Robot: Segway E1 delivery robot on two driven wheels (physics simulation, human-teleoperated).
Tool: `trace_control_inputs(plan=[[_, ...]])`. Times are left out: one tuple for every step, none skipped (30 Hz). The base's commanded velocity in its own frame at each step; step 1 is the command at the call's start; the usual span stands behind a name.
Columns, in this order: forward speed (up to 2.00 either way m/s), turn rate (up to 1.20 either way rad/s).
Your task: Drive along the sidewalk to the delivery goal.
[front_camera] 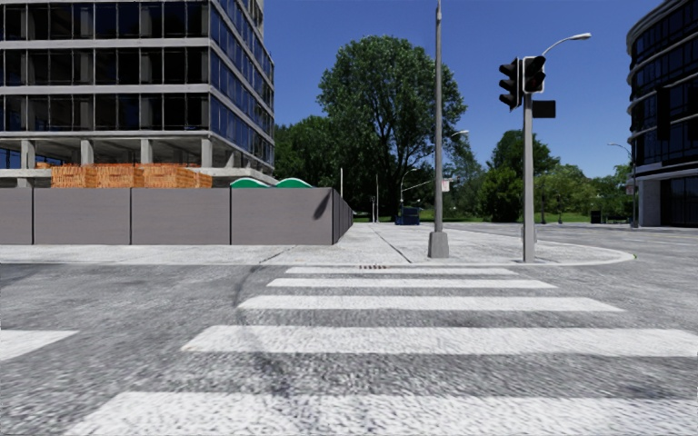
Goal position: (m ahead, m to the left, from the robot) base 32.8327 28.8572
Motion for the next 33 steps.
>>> trace_control_inputs(plan=[[2.00,0.00],[2.00,0.00],[2.00,0.00],[2.00,0.00],[2.00,0.00],[2.00,0.00],[2.00,0.00],[2.00,0.00],[2.00,0.00],[2.00,0.00],[2.00,0.00],[2.00,0.00],[2.00,0.00],[2.00,0.00],[2.00,0.00],[2.00,0.00],[2.00,0.00],[2.00,0.00],[2.00,0.00],[2.00,0.00],[2.00,0.00],[2.00,0.00],[2.00,0.00],[2.00,0.00],[2.00,0.00],[2.00,0.00],[2.00,0.00],[2.00,0.00],[2.00,0.00],[2.00,0.00],[2.00,0.00],[2.00,0.00],[2.00,0.00]])
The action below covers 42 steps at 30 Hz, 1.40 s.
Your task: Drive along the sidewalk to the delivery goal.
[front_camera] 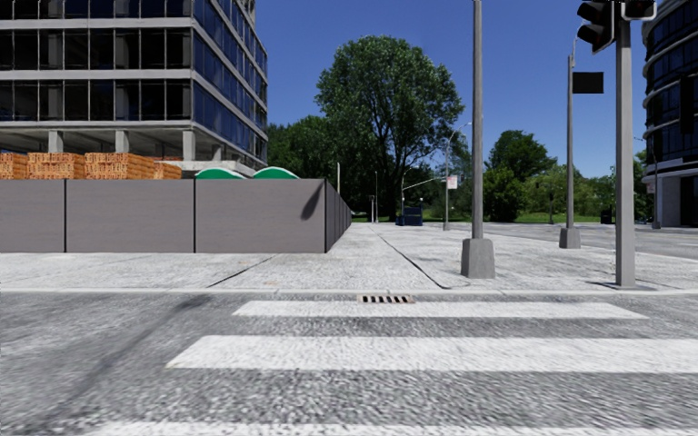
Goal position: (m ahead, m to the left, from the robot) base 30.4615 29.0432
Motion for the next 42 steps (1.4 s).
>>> trace_control_inputs(plan=[[2.00,0.00],[2.00,0.00],[2.00,0.00],[2.00,0.00],[2.00,0.00],[2.00,0.00],[2.00,0.00],[2.00,0.00],[2.00,0.00],[2.00,0.00],[2.00,0.00],[2.00,0.00],[2.00,0.00],[2.00,0.00],[2.00,0.00],[2.00,0.00],[2.00,0.00],[2.00,0.00],[2.00,0.00],[2.00,0.00],[2.00,0.00],[2.00,0.00],[2.00,0.00],[2.00,0.00],[2.00,0.00],[2.00,0.00],[2.00,0.00],[2.00,0.00],[2.00,0.00],[2.00,0.00],[2.00,0.00],[2.00,0.00],[2.00,0.00],[2.00,0.00],[2.00,0.00],[2.00,0.00],[2.00,0.00],[2.00,0.00],[2.00,0.00],[2.00,0.00],[2.00,0.00],[2.00,0.00]])
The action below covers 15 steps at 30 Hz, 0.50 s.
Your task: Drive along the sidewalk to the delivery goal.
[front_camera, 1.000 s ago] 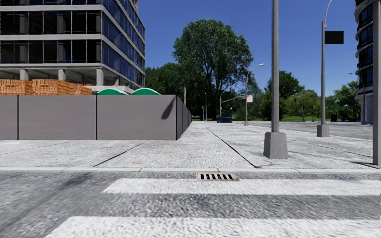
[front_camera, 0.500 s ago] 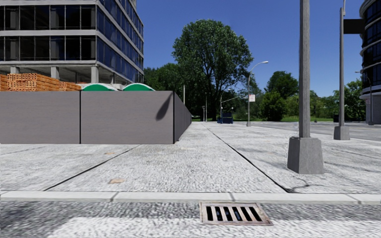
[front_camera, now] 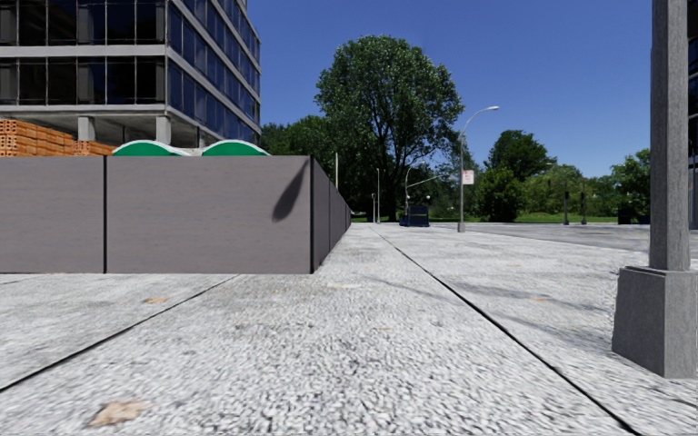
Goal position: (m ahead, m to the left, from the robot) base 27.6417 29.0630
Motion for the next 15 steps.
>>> trace_control_inputs(plan=[[2.00,0.00],[2.00,0.00],[2.00,0.00],[2.00,0.00],[2.00,0.00],[2.00,0.00],[2.00,0.00],[2.00,0.00],[2.00,0.00],[2.00,0.00],[2.00,0.00],[2.00,0.00],[2.00,0.00],[2.00,0.00],[2.00,0.00]])
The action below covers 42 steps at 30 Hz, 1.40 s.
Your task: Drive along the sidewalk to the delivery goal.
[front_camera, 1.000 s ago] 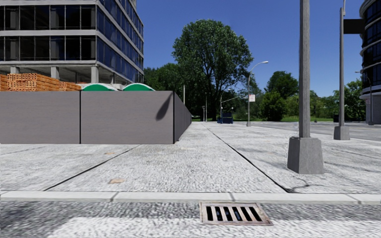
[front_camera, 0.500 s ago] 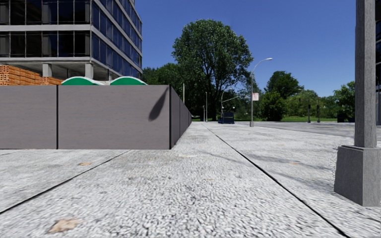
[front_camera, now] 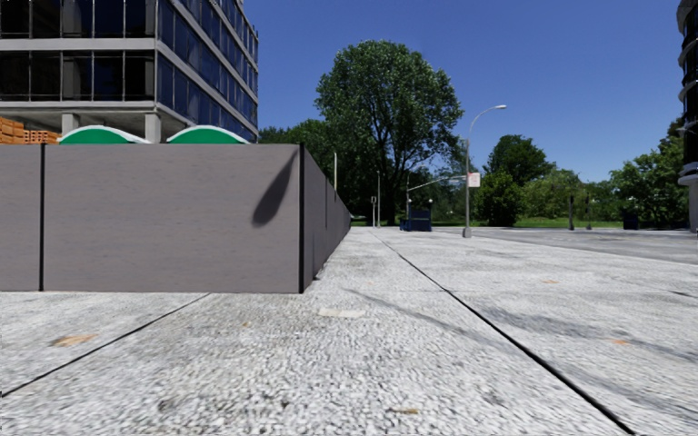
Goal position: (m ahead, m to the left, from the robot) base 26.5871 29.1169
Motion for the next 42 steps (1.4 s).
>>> trace_control_inputs(plan=[[2.00,0.06],[2.00,0.16],[2.00,0.23],[2.00,0.33],[2.00,0.33],[2.00,0.51],[2.00,0.59],[2.00,0.65],[2.00,0.69],[2.00,0.69],[2.00,0.73],[2.00,0.73],[2.00,0.73],[2.00,0.74],[2.00,0.74],[2.00,0.82],[2.00,0.84],[2.00,0.85],[2.00,0.85],[2.00,0.85],[2.00,0.85],[2.00,0.85],[2.00,0.85],[2.00,0.85],[2.00,0.85],[2.00,0.85],[2.00,0.85],[2.00,0.85],[2.00,0.85],[2.00,0.85],[2.00,0.85],[2.00,0.85],[2.00,0.85],[2.00,0.85],[2.00,0.85],[2.00,0.85],[2.00,0.85],[2.00,0.85],[2.00,0.85],[2.00,0.85],[2.00,0.85],[2.00,0.85]])
